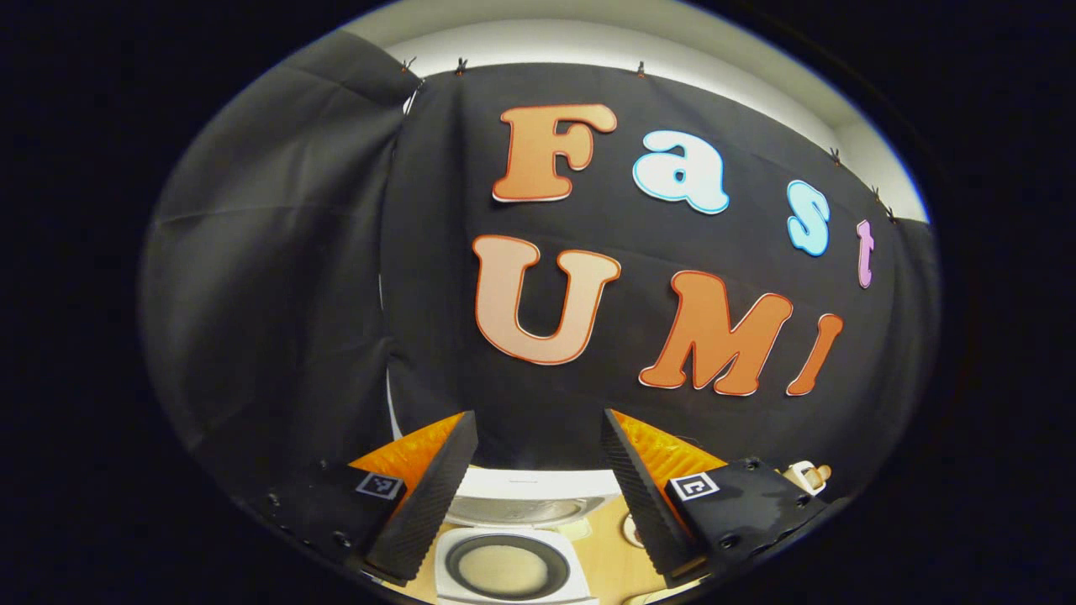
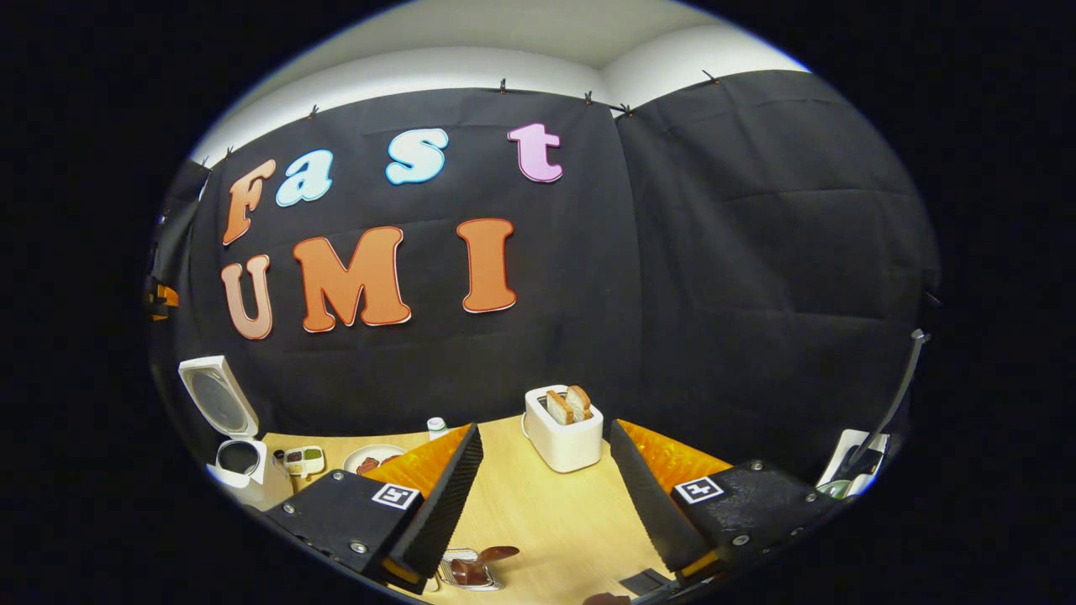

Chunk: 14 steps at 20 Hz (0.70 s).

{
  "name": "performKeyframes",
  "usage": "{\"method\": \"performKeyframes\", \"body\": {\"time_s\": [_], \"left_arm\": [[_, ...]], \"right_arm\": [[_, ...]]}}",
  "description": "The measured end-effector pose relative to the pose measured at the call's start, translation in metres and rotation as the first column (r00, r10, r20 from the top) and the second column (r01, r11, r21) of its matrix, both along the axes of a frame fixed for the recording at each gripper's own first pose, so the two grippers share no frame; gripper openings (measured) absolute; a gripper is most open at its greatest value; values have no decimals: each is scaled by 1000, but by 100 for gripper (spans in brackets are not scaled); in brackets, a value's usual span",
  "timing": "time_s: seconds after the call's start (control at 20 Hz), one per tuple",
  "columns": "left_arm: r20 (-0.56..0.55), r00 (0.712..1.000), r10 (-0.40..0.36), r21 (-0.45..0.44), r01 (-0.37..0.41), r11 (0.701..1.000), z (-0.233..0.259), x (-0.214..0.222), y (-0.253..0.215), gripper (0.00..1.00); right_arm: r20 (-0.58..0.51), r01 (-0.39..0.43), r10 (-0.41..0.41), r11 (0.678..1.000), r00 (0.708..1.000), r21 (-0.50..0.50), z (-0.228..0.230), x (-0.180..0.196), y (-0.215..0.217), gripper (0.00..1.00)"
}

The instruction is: Close the left gripper, press the button to open the rice cooker; take a wooden spoon from the chopstick holder with the right hand, scoop a spoonful of rice and pour it into the rice cooker, then put the wooden spoon back into the chopstick holder.

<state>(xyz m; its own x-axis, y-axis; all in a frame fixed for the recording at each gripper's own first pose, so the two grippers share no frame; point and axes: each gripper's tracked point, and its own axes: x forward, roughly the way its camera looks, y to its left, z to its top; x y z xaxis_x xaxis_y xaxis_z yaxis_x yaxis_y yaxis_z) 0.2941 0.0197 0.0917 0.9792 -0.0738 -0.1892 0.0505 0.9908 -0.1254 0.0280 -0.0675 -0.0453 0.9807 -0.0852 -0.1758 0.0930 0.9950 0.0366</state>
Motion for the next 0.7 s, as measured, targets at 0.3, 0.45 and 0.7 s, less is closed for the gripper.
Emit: {"method": "performKeyframes", "body": {"time_s": [0.3,0.45,0.7], "left_arm": [[-167,986,2,128,20,992,-64,77,-2,99],[-240,971,5,86,16,996,-95,93,-1,99],[-344,939,21,78,6,997,-137,90,8,97]], "right_arm": [[-9,63,-63,998,998,1,-1,-10,-20,95],[-28,92,-92,996,995,-17,-9,-18,-31,95],[-41,110,-110,994,993,-7,-13,-24,-37,95]]}}
